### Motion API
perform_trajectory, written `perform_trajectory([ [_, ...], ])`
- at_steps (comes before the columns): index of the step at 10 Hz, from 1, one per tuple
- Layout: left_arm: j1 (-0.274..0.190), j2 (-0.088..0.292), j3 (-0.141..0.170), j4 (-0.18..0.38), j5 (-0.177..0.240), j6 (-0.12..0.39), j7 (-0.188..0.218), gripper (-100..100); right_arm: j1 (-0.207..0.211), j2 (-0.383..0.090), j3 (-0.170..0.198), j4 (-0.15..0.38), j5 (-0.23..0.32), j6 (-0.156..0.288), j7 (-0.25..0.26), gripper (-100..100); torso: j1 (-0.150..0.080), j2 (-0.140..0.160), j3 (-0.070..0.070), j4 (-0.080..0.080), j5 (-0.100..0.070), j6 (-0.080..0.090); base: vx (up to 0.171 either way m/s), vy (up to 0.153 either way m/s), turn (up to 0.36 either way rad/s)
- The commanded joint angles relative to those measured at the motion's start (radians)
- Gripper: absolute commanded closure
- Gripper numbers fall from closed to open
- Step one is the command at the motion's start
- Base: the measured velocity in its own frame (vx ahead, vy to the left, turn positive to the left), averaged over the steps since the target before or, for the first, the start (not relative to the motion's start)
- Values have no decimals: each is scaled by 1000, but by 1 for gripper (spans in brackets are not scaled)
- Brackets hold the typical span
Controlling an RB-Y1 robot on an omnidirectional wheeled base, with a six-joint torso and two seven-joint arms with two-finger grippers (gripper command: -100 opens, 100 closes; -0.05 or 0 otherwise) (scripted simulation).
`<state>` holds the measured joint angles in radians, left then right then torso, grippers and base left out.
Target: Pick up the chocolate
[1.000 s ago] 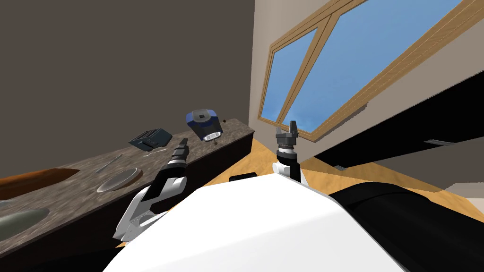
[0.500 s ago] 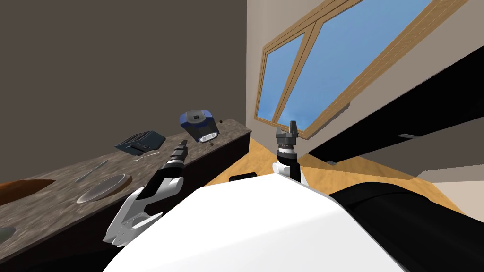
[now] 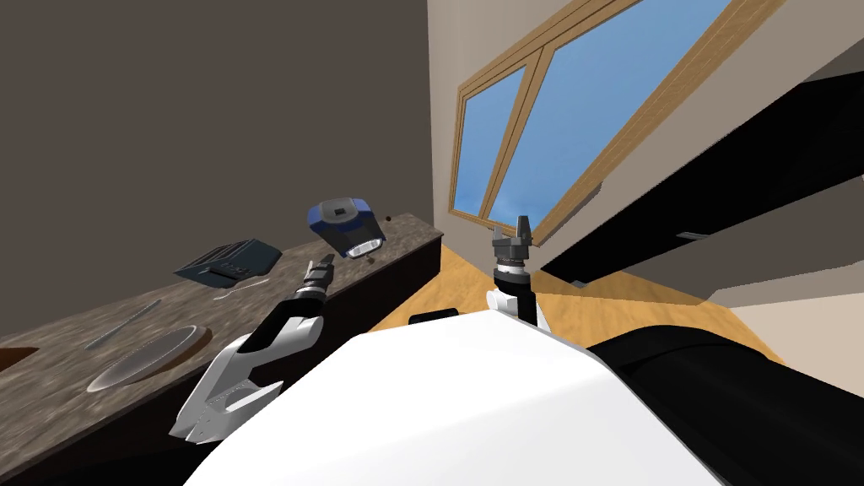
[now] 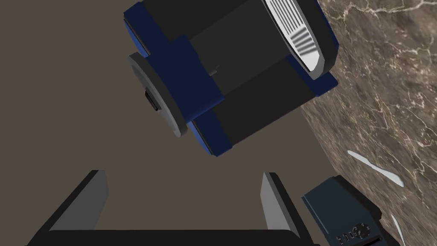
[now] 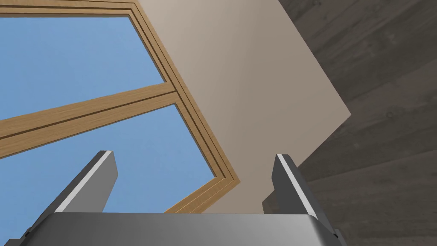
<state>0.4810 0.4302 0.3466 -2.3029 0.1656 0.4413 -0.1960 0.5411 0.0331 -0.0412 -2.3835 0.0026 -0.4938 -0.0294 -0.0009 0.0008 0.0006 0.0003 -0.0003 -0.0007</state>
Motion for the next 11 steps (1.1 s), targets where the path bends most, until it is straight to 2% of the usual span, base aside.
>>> perform_trajectory([
  [1,0,3,2,1,2,36,0,-100,0,0,0,0,0,0,0,0,0,0,0,0,0,0,3,-21,12],
  [4,2,39,14,3,30,129,-7,-100,0,0,0,0,0,0,0,0,1,-1,0,0,0,0,17,-38,-126],
  [6,2,39,14,3,30,172,-7,-100,0,0,0,0,0,0,0,0,1,-1,-1,0,0,0,19,-25,-29],
  [9,5,76,18,6,57,264,-12,-100,0,0,0,0,0,0,0,0,1,-1,-1,0,0,0,28,-34,-108],
  [11,5,76,18,6,57,306,-12,-100,0,0,0,0,0,0,0,0,2,-2,-1,0,0,0,28,-13,-34],
])
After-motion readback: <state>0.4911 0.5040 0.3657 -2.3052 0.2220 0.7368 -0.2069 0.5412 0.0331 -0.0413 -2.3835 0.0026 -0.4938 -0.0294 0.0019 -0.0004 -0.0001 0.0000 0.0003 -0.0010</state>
